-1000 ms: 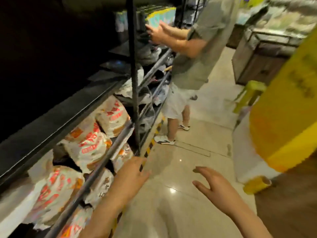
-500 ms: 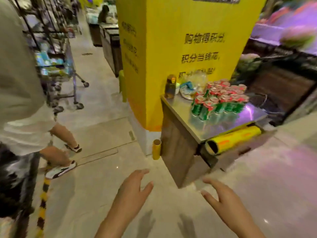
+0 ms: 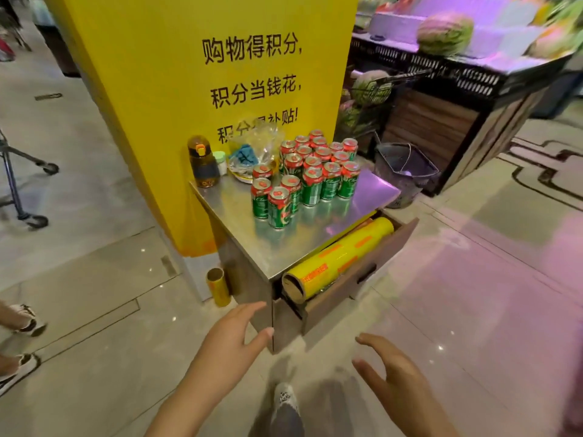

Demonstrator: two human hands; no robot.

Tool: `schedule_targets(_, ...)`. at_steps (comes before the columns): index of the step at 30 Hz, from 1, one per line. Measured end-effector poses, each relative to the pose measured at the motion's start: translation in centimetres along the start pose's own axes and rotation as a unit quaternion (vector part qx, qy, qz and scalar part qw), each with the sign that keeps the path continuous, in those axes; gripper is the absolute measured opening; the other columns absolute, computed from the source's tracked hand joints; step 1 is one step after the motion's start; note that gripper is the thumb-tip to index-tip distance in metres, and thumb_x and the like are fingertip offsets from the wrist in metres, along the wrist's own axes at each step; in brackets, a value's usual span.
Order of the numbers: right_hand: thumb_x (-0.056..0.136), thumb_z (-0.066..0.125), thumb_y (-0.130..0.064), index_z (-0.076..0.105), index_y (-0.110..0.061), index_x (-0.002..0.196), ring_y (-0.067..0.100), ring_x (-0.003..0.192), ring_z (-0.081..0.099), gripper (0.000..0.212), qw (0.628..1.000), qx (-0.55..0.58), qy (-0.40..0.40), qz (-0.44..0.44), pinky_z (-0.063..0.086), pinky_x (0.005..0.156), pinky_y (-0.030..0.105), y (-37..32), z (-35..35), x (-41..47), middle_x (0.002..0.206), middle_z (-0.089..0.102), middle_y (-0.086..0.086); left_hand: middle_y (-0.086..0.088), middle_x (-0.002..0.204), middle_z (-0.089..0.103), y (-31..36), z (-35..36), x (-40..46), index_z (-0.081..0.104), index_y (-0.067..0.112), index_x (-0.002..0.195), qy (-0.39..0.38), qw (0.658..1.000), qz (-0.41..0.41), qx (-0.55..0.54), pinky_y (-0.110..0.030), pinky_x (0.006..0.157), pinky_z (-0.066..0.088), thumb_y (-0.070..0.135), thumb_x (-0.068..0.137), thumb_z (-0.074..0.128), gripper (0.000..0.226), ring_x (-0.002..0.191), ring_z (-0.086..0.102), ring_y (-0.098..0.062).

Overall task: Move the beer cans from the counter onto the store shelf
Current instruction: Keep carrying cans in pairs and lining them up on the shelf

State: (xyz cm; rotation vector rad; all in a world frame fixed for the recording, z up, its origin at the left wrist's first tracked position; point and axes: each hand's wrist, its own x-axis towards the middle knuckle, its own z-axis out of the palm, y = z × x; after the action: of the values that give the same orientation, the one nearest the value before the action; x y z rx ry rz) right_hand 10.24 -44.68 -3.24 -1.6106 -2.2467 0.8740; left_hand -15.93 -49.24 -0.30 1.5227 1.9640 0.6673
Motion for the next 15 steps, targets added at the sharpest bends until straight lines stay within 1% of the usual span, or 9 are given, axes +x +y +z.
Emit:
schedule_targets(1,0.057,0.005,-0.095,0.048,-0.037,0.127,-0.009,0.117,0.038,0.100,1.000,0.001,0.002,-0.008,0.024,0.093,0.003,0.2,-0.3,1.7,0.127,0.040,-0.030,0.015,0.137,0.046,0.1,0.1,1.7,0.043,0.034,0.135,0.002,1.000,-0.004,-0.001,-0.017,0.096,0.035,0.040,0.090,0.055,0.047,0.122,0.044,-0.002)
schedule_targets(2,0.064,0.014,-0.090,0.049,-0.036,0.128,-0.009,0.117,0.039,0.090,1.000,0.003,-0.001,-0.021,0.025,0.094,0.004,0.2,-0.9,3.6,0.128,0.042,-0.029,0.014,0.134,0.048,0.2,0.2,3.4,0.044,0.034,0.134,0.006,1.000,-0.008,-0.005,-0.018,0.092,0.036,0.040,0.090,0.056,0.046,0.117,0.048,-0.003)
schedule_targets(4,0.085,0.042,-0.064,0.049,-0.035,0.128,-0.008,0.119,0.041,0.052,0.999,-0.006,-0.019,-0.047,0.024,0.092,0.001,-0.1,-2.0,7.3,0.128,0.043,-0.028,0.015,0.130,0.050,0.6,0.3,6.8,0.046,0.034,0.132,0.017,1.000,-0.021,-0.012,-0.018,0.085,0.041,0.039,0.089,0.057,0.045,0.104,0.057,-0.009)
schedule_targets(6,0.091,0.056,-0.042,0.050,-0.037,0.125,-0.009,0.117,0.042,0.035,0.997,0.003,-0.035,-0.065,0.022,0.090,-0.004,0.0,-3.1,11.0,0.122,0.042,-0.030,0.014,0.128,0.052,1.0,0.3,10.3,0.047,0.032,0.132,0.029,0.999,-0.032,-0.022,-0.019,0.084,0.041,0.037,0.089,0.058,0.044,0.103,0.057,-0.008)
schedule_targets(7,0.089,0.058,-0.043,0.049,-0.041,0.121,-0.011,0.116,0.043,0.034,0.996,0.015,-0.042,-0.073,0.023,0.089,-0.004,0.1,-3.7,12.7,0.121,0.043,-0.031,0.013,0.128,0.053,1.2,0.4,12.0,0.047,0.031,0.132,0.035,0.998,-0.036,-0.028,-0.019,0.085,0.040,0.037,0.090,0.057,0.044,0.106,0.055,-0.006)
schedule_targets(10,0.074,0.053,-0.069,0.045,-0.050,0.111,-0.016,0.108,0.046,0.042,0.995,0.056,-0.033,-0.074,0.032,0.087,0.002,1.7,-5.5,17.1,0.114,0.049,-0.034,0.013,0.130,0.051,2.3,1.0,16.8,0.046,0.030,0.134,0.040,0.998,-0.046,-0.034,-0.021,0.087,0.040,0.036,0.091,0.056,0.045,0.110,0.050,-0.004)
schedule_targets(13,0.085,0.059,-0.048,0.052,-0.038,0.120,-0.009,0.103,0.050,0.037,0.997,0.058,-0.039,-0.045,0.035,0.082,0.004,4.6,-7.3,20.6,0.110,0.053,-0.027,0.009,0.135,0.051,3.4,2.2,20.8,0.046,0.026,0.134,0.036,0.998,-0.047,-0.032,-0.024,0.099,0.038,0.034,0.090,0.057,0.046,0.121,0.047,-0.006)
schedule_targets(14,0.086,0.058,-0.048,0.051,-0.037,0.120,-0.006,0.104,0.051,0.037,0.997,0.060,-0.045,-0.031,0.036,0.080,0.003,5.4,-8.0,21.6,0.112,0.054,-0.025,0.009,0.135,0.050,3.9,2.6,21.7,0.047,0.025,0.134,0.037,0.998,-0.048,-0.035,-0.024,0.100,0.037,0.034,0.090,0.057,0.046,0.121,0.047,-0.006)
schedule_targets(15,0.082,0.057,-0.056,0.050,-0.040,0.118,-0.005,0.105,0.051,0.040,0.996,0.065,-0.049,-0.019,0.036,0.079,0.002,6.1,-8.8,22.5,0.114,0.053,-0.026,0.011,0.134,0.050,4.4,2.9,22.6,0.047,0.026,0.134,0.042,0.997,-0.049,-0.042,-0.024,0.100,0.037,0.034,0.090,0.057,0.046,0.121,0.047,-0.006)
